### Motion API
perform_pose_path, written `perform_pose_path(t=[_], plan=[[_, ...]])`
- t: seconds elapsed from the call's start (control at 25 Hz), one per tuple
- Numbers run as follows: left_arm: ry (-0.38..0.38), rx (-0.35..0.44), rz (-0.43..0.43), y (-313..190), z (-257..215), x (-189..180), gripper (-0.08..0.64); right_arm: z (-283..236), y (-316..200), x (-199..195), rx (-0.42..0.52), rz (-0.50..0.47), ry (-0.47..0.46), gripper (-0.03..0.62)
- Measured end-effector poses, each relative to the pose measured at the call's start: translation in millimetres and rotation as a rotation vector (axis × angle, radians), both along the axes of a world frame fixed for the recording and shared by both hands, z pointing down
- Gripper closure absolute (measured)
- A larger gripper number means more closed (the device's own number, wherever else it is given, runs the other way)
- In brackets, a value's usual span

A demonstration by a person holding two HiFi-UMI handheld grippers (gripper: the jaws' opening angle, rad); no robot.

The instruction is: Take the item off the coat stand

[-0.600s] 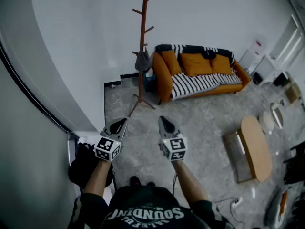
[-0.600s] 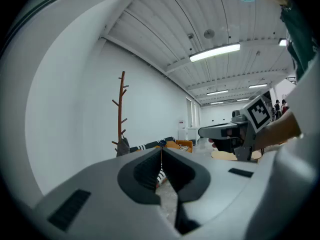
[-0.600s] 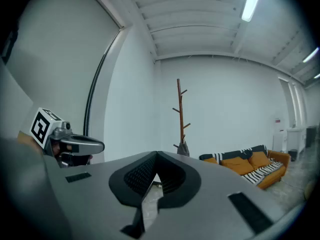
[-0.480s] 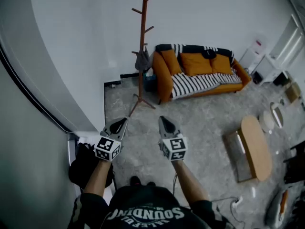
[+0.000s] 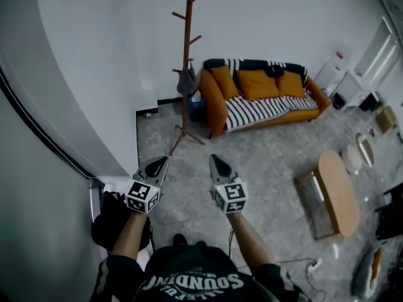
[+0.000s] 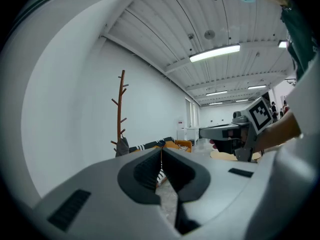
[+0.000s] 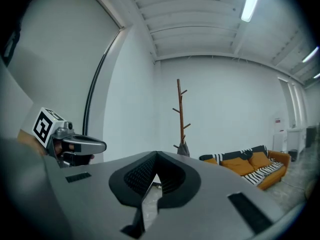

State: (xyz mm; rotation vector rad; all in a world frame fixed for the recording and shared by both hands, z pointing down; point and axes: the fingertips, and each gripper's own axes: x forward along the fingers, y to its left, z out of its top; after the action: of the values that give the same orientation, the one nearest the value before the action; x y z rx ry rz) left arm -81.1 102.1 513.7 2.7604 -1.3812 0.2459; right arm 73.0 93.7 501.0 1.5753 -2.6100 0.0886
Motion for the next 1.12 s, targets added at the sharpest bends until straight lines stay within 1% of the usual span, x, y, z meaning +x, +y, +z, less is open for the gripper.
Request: perform_pose_path(t=[0.48, 0.8, 1.12], plan=[[0.013, -0.002, 0.005, -11.9, 5.4, -10.1, 0.558, -0.3, -8.9, -8.3, 0.01, 0.004, -0.001, 0.594], [0.017, -0.026, 0.011, -17.9, 17.2, -21.7, 0.558, 8.9, -12.6, -14.7, -0.003, 0.022, -0.007, 0.594], [0.016, -0.038, 0.031, -38.9, 21.8, -13.5, 0.558, 13.4, -27.1, -7.7, -0.014, 0.038, 0.0, 0.594]])
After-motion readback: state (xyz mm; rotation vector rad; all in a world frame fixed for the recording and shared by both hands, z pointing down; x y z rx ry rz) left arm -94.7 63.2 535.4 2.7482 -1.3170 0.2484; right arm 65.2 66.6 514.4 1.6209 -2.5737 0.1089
